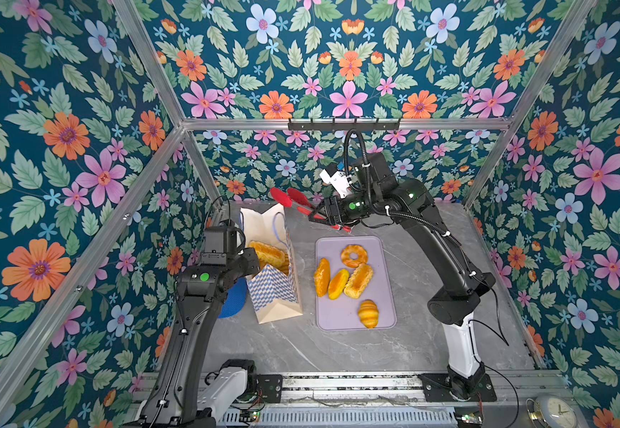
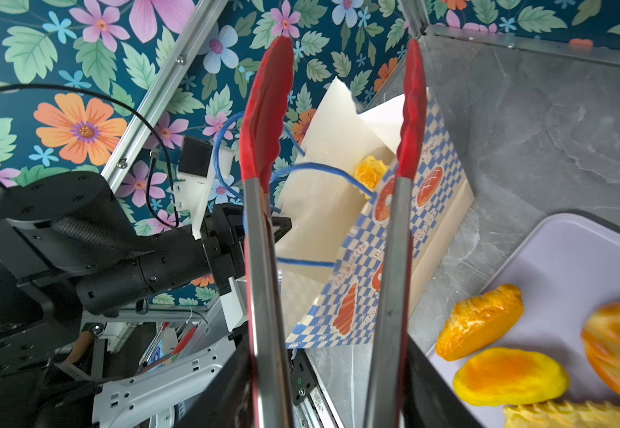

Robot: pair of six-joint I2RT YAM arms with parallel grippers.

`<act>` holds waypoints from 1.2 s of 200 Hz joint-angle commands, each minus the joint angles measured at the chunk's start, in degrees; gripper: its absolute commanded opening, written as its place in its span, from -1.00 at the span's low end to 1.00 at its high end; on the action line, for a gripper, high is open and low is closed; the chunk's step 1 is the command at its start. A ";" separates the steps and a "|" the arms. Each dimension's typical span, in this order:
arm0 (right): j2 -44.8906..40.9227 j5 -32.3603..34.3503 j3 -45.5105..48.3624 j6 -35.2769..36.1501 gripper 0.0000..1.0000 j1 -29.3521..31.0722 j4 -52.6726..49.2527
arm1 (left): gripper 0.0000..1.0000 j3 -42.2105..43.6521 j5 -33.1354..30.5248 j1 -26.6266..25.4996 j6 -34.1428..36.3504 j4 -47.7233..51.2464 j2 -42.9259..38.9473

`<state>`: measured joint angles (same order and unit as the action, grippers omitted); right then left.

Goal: Place the fake bread into the paper bag
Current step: 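Swing the empty tongs back toward the bread tray with the right gripper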

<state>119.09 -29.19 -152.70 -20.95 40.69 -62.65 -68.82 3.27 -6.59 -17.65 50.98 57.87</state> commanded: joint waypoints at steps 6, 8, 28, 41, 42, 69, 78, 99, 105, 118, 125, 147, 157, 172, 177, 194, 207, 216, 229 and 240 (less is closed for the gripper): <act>-2.11 3.15 1.24 -1.58 0.09 -0.57 2.49 | -0.54 -0.09 0.08 0.10 0.02 -1.03 -0.07; -2.35 3.28 1.50 -1.58 0.09 -0.60 2.52 | -0.54 -0.09 0.14 0.09 -0.01 -1.05 -0.06; -4.35 4.67 4.04 -1.64 0.08 -0.96 3.23 | -0.54 -0.09 0.06 0.13 0.01 -0.98 -0.13; -5.69 5.70 5.78 -2.03 0.07 -1.29 3.55 | -0.54 -0.09 -0.02 0.09 0.06 -0.90 -0.21; -5.74 5.75 5.99 -2.05 0.07 -1.34 3.57 | -0.54 -0.09 -0.02 0.09 0.02 -0.98 -0.21; -8.86 6.43 11.01 -3.28 0.05 -2.57 4.59 | -0.54 -0.19 -0.28 0.09 0.03 -0.90 -0.30; -10.01 6.49 13.12 -3.61 0.04 -3.07 5.13 | -0.54 -0.18 -0.28 0.09 0.02 -0.94 -0.39; -13.37 6.84 18.92 -4.05 0.04 -3.86 6.69 | -0.54 -0.18 -0.44 0.09 0.01 -1.05 -0.30; -14.49 6.99 20.62 -4.11 0.04 -4.12 7.11 | -0.54 -0.18 -0.45 0.09 0.09 -1.01 -0.30; -16.86 7.29 24.84 -4.36 0.04 -4.72 8.17 | -0.54 -0.18 -0.46 0.09 0.12 -1.11 -0.21; -18.21 7.39 27.16 -4.51 0.04 -5.05 8.69 | -0.54 -0.18 -0.53 0.09 0.08 -1.06 -0.15; -22.32 7.48 34.81 -5.18 0.04 -6.43 10.36 | -0.54 -0.19 -0.54 0.11 0.10 -1.35 -0.07; -23.54 7.48 38.43 -5.56 0.04 -7.05 11.28 | -0.54 -0.10 -0.55 0.09 0.07 -1.43 -0.13; -28.02 7.23 43.67 -6.37 0.04 -7.97 12.63 | -0.54 0.00 -0.56 0.09 0.08 -1.59 -0.17; -28.89 7.18 45.35 -6.54 0.04 -8.23 12.98 | -0.54 0.05 -0.63 0.09 0.12 -1.59 -0.18; -31.36 7.21 50.09 -7.06 0.04 -8.96 13.54 | -0.53 0.09 -0.63 0.09 0.07 -1.64 -0.13; -33.11 7.05 53.54 -7.56 0.04 -9.55 13.94 | -0.53 0.17 -0.63 0.09 0.07 -1.83 -0.13; -34.35 6.67 55.96 -8.02 0.04 -10.14 14.48 | -0.53 0.25 -0.63 0.09 0.09 -1.90 -0.12; -36.09 5.70 59.37 -8.97 0.04 -11.11 15.61 | -0.54 0.35 -0.47 0.11 0.08 -2.09 -0.14; -37.41 4.92 61.93 -9.77 0.04 -12.01 16.49 | -0.54 0.35 -0.39 0.09 0.09 -2.11 -0.09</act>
<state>84.07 -22.35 -94.59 -28.38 29.98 -50.30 -68.71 3.03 -6.52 -17.65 50.11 57.82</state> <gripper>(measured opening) 0.521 0.232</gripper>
